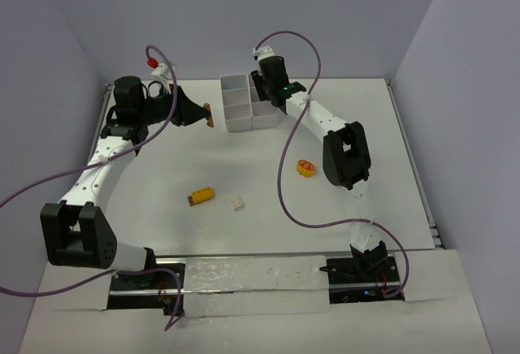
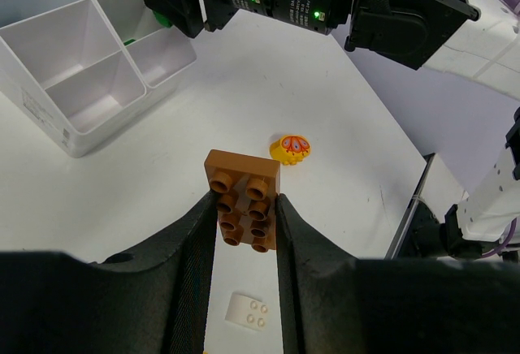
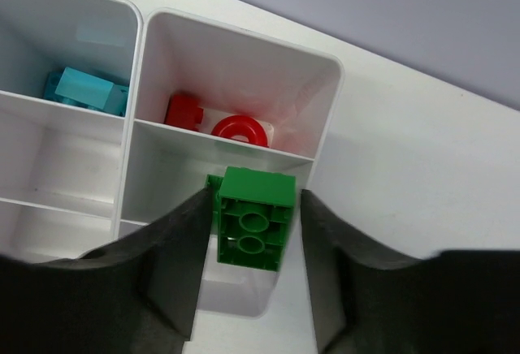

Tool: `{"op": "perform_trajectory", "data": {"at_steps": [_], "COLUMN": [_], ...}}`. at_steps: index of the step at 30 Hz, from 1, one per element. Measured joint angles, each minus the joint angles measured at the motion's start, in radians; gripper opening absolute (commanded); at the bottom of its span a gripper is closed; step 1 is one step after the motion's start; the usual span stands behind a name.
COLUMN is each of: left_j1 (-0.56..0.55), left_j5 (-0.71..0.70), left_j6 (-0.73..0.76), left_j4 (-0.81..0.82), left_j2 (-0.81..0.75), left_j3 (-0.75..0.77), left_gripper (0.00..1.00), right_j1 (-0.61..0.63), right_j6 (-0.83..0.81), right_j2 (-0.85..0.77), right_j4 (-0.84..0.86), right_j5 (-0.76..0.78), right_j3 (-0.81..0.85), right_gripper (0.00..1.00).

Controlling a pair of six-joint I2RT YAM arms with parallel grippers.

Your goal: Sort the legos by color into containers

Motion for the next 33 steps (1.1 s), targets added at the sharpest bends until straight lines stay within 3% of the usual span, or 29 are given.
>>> {"op": "perform_trajectory", "data": {"at_steps": [9, 17, 25, 33], "left_j1": [0.000, 0.000, -0.006, -0.110], "left_j5": [-0.002, -0.033, -0.151, -0.343], "left_j6": [0.000, 0.010, 0.072, 0.269], "left_j4": [0.000, 0.000, -0.001, -0.002], "left_j2": [0.000, 0.000, 0.035, 0.224], "left_j3": [0.000, 0.001, 0.040, 0.245], "left_gripper": [0.00, 0.00, 0.00, 0.03], "right_j1": [0.002, 0.014, 0.013, -0.057], "right_j6": [-0.001, 0.033, 0.078, 0.135], "right_j2": [0.007, -0.053, -0.328, -0.595], "right_j4": [0.008, 0.013, -0.019, -0.050], "right_j5": [0.000, -0.046, -0.131, -0.260], "right_j3": [0.002, -0.067, -0.199, -0.375], "right_gripper": [0.75, 0.99, 1.00, 1.00]}}
